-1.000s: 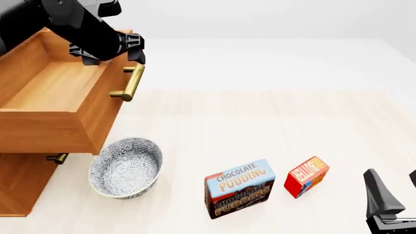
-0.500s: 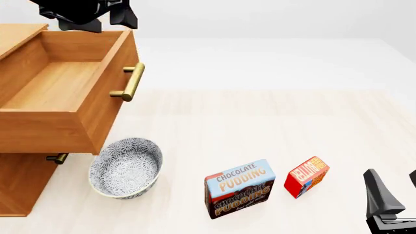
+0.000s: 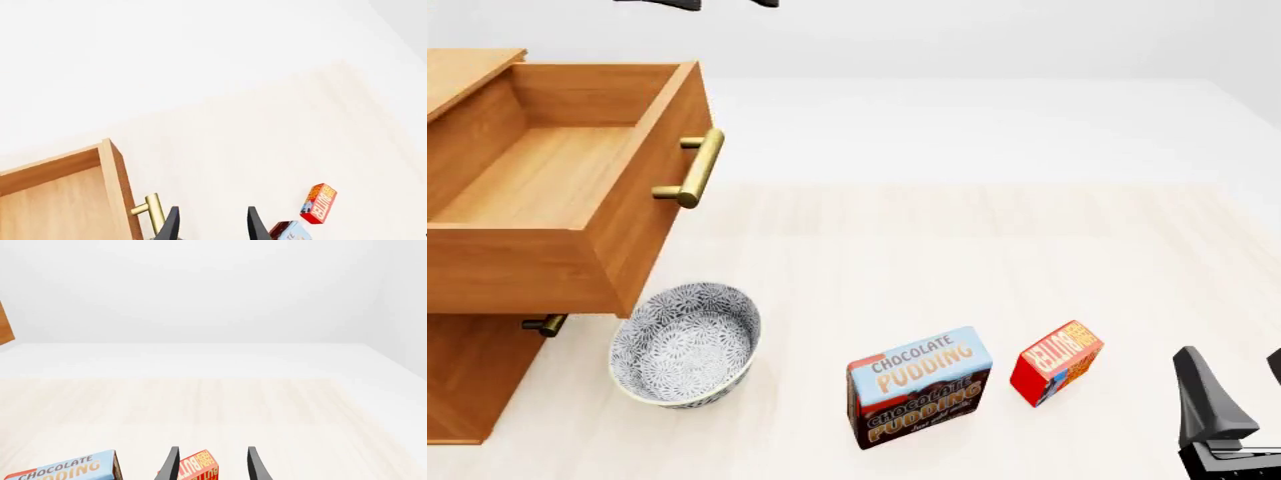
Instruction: Put the butter at the back in the top drawer of the cabinet and close it.
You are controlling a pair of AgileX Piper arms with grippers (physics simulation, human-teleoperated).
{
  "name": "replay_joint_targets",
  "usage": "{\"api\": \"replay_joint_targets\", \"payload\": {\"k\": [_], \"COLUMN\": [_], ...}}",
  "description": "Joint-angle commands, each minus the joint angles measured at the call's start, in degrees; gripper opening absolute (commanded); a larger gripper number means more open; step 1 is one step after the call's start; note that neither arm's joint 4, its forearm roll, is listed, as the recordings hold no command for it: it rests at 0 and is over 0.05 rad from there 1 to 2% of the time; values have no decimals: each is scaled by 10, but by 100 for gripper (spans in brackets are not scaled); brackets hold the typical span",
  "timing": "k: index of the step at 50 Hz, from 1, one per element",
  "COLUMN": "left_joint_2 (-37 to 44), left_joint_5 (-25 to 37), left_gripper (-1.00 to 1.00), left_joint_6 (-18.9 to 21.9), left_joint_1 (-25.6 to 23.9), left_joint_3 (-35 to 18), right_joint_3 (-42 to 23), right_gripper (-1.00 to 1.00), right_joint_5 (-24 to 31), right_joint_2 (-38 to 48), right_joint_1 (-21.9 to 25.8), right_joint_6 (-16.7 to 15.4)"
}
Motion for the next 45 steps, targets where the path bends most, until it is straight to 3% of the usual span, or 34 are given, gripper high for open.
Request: {"api": "replay_joint_targets", "payload": {"k": [1, 23, 45], "left_joint_2": [67, 264, 363], "left_joint_5": [7, 19, 20], "left_gripper": [100, 100, 100], "left_joint_6": [13, 4, -23], "left_joint_1": [-47, -144, -195], "left_joint_3": [-63, -191, -231], "right_joint_3": [0, 0, 0], "right_gripper": [100, 100, 100], "right_joint_5": [0, 0, 0], "right_joint_2": [0, 0, 0], "right_joint_1": [0, 0, 0], "right_joint_6": [0, 0, 0]}}
